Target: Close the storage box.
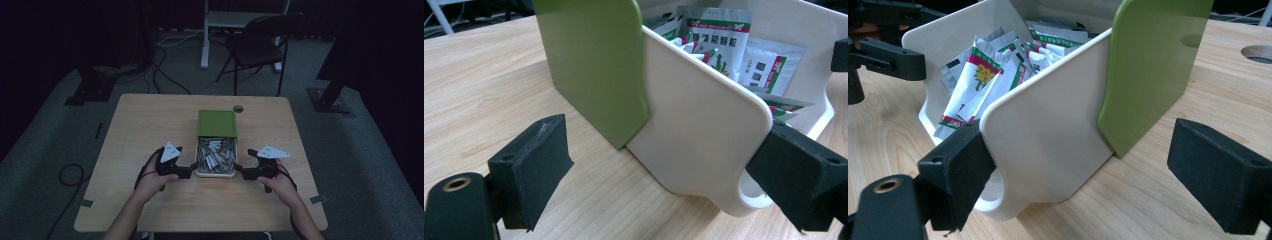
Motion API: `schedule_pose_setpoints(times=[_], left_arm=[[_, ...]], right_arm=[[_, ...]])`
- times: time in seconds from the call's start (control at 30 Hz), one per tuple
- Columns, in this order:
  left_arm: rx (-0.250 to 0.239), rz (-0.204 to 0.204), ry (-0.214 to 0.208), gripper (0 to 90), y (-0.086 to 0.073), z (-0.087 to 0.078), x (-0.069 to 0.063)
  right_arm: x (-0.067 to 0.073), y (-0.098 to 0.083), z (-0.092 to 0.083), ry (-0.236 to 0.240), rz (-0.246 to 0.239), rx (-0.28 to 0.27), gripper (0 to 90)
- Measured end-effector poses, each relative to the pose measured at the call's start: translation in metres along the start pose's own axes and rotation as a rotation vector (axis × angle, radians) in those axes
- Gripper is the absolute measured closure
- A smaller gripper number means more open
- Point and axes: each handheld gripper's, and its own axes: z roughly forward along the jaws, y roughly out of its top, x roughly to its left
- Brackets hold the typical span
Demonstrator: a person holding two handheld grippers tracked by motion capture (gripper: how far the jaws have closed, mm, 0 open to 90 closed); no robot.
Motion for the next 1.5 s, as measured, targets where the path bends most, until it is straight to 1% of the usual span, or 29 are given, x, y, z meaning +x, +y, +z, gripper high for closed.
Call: schedule_pose_setpoints(times=[0.3, 0.43, 0.67, 0.9, 1.0, 1.33, 1.5], left_arm=[[0.002, 0.002, 0.005, 12.2, 0.005, 0.002, 0.003], [-0.002, -0.012, 0.001, 12.2, 0.005, 0.004, 0.004], [-0.007, -0.034, 0.002, 12.2, 0.006, 0.005, 0.008], [-0.008, -0.035, 0.005, 12.2, 0.008, 0.008, 0.01], [-0.009, -0.043, 0.001, 12.2, 0.008, 0.009, 0.011], [-0.007, -0.034, 0.021, 12.1, 0.012, 0.014, 0.013], [-0.007, -0.036, 0.025, 12.1, 0.013, 0.016, 0.014]], right_arm=[[-0.003, 0.003, 0.003, -0.009, 0.006, -0.008, 11.7], [-0.005, 0.006, 0.004, -0.02, 0.006, -0.007, 11.7], [-0.007, 0.009, 0.005, -0.022, 0.003, -0.005, 11.7], [-0.009, 0.011, 0.008, -0.035, 0.013, -0.005, 11.7], [-0.01, 0.012, 0.009, -0.041, 0.014, -0.002, 11.7], [-0.014, 0.016, 0.013, -0.064, 0.013, -0.001, 11.7], [-0.017, 0.018, 0.016, -0.076, 0.029, -0.006, 11.7]])
